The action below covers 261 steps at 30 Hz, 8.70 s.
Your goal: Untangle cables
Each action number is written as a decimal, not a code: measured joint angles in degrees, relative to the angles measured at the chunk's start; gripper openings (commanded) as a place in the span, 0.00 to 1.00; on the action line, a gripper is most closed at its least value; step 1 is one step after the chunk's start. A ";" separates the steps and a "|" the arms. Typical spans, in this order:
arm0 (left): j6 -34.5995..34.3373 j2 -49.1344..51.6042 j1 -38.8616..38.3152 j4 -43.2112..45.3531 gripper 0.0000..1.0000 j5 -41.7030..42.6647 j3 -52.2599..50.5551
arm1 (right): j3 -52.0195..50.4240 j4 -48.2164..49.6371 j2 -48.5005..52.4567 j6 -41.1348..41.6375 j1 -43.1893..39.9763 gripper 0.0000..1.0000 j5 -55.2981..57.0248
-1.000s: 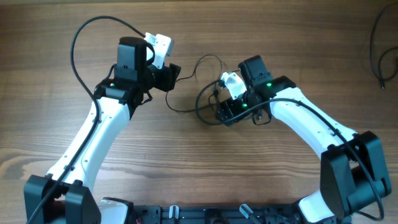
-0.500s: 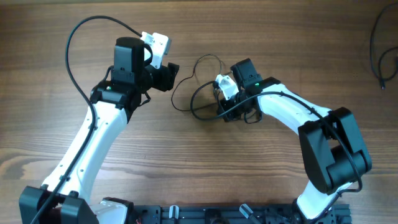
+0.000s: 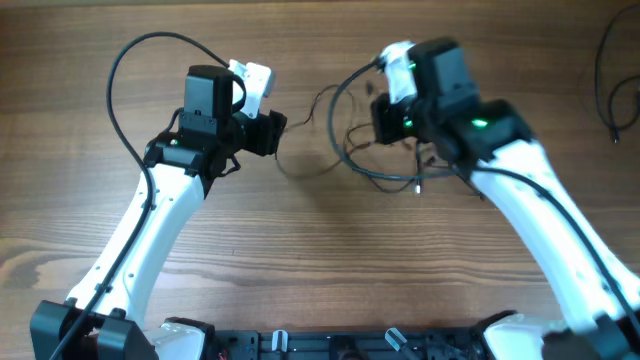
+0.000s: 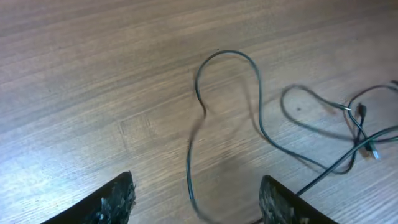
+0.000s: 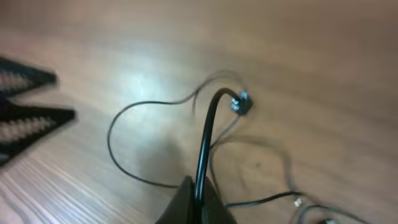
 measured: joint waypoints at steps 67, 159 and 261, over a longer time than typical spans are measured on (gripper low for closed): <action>0.02 0.02 0.00 0.61 0.60 17.09 -4.74 | 39.89 -41.72 19.47 4.22 -12.90 0.04 5.53; -4.22 -3.43 19.17 2.71 0.59 20.15 -4.74 | 14.80 6.14 42.64 12.83 -4.85 0.58 8.63; -4.33 -3.43 16.00 -0.50 0.59 26.60 -4.74 | 40.65 -0.96 46.01 8.55 -66.60 0.05 21.11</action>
